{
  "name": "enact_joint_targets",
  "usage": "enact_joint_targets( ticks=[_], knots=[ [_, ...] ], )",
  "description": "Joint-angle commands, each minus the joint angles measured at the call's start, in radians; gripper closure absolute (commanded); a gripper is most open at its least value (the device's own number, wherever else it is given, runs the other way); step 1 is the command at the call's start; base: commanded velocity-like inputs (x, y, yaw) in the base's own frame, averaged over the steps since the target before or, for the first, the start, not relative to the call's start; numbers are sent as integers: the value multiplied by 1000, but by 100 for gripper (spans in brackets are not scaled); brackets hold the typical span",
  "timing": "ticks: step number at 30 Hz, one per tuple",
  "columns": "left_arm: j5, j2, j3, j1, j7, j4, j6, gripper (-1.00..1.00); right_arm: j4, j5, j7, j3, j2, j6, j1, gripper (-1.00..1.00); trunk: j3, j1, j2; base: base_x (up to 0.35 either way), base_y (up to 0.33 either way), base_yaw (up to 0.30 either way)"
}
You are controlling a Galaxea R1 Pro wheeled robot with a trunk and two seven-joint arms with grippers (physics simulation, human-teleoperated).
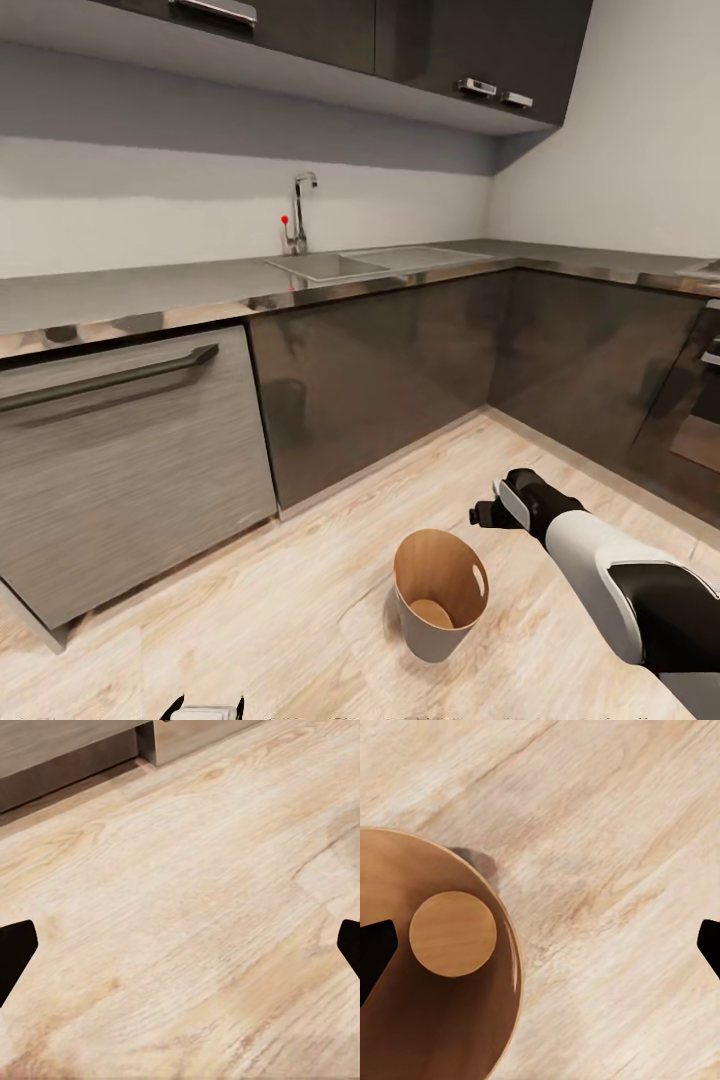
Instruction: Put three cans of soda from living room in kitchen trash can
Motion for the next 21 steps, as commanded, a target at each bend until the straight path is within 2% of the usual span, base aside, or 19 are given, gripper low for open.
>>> enact_joint_targets(
  ticks=[1,21],
  knots=[
    [0,0,0,0,0,0,0,-100,0,0,0,1,2,0,0,-100,-4,0,0,0,0,0],
    [0,0,0,0,0,0,0,-100,0,0,0,22,13,-2,8,-100,-81,9,-5,0,0,0]
  ],
)
